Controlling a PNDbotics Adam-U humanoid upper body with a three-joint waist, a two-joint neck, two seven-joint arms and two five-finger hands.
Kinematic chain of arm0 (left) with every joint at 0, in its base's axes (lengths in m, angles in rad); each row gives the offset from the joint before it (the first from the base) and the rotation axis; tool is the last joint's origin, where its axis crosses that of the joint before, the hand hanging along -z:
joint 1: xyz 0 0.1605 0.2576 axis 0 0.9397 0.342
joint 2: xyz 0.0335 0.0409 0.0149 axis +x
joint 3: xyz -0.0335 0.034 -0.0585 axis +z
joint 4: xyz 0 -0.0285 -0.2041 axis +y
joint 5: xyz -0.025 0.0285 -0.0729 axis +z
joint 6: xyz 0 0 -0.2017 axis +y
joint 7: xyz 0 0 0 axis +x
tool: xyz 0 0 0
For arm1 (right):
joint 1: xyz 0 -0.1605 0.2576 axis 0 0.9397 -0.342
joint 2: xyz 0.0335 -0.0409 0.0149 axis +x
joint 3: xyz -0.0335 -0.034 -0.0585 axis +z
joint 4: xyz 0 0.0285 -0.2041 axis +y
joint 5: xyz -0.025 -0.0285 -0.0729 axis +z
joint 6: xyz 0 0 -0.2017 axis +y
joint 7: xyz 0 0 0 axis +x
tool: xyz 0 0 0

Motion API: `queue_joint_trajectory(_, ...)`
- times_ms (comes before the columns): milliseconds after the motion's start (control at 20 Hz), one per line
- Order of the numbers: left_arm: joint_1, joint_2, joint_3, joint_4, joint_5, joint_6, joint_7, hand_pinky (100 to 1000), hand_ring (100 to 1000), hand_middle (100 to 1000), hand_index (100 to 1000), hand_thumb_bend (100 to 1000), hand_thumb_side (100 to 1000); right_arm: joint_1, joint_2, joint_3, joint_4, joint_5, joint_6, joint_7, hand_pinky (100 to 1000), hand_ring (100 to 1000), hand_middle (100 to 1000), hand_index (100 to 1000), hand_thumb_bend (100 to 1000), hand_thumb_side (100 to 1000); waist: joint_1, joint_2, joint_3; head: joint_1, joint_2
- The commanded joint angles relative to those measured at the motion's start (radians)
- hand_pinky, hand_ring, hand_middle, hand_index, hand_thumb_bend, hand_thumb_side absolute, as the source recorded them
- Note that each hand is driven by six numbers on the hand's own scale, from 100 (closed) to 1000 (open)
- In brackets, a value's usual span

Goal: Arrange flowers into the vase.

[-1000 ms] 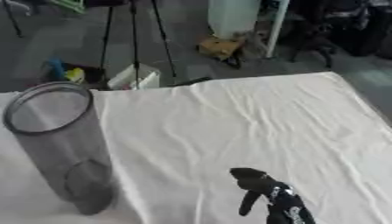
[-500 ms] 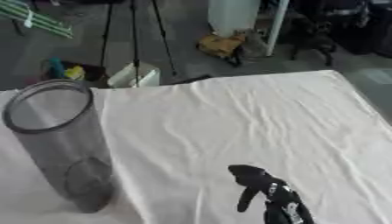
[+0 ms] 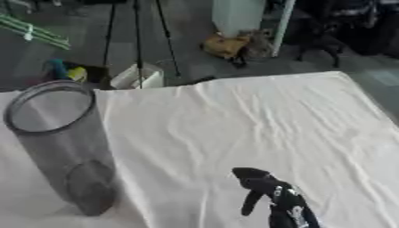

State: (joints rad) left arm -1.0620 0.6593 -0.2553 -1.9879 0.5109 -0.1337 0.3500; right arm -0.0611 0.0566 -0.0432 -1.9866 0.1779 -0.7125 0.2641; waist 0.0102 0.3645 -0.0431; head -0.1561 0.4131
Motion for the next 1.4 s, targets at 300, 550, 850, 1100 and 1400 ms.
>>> queue_joint_trajectory(300, 0.023, 0.071, -0.012, -0.012, -0.023, -0.007, -0.036, 100, 100, 100, 125, 230, 587, -0.005, 0.003, -0.003, -0.013, 0.007, 0.003, -0.002, 776, 793, 379, 784, 100, 984, 0.007, -0.005, 0.007, -0.008, 0.004)
queue_joint_trajectory(550, 0.038, 0.083, -0.014, -0.012, -0.018, 0.015, -0.046, 100, 100, 100, 124, 218, 597, -0.005, 0.005, -0.004, -0.013, 0.009, 0.003, -0.003, 776, 793, 378, 784, 100, 984, 0.006, -0.005, 0.009, -0.010, 0.007)
queue_joint_trajectory(850, 0.044, 0.082, -0.015, -0.012, -0.019, 0.024, -0.053, 100, 100, 100, 124, 213, 601, -0.007, 0.006, -0.003, -0.013, 0.010, 0.004, -0.003, 776, 793, 378, 784, 100, 984, 0.004, -0.003, 0.011, -0.011, 0.006)
queue_joint_trajectory(1100, 0.048, 0.074, -0.022, -0.012, -0.022, 0.031, -0.059, 100, 100, 100, 125, 208, 608, -0.008, 0.007, -0.002, -0.013, 0.008, 0.002, -0.003, 777, 794, 378, 785, 100, 983, 0.002, -0.001, 0.011, -0.013, 0.001)
queue_joint_trajectory(1400, 0.049, 0.065, -0.035, -0.012, -0.045, 0.045, -0.067, 100, 100, 100, 124, 195, 617, -0.010, 0.008, -0.002, -0.013, 0.007, 0.001, -0.001, 777, 794, 377, 785, 100, 984, 0.002, 0.001, 0.009, -0.012, -0.004)
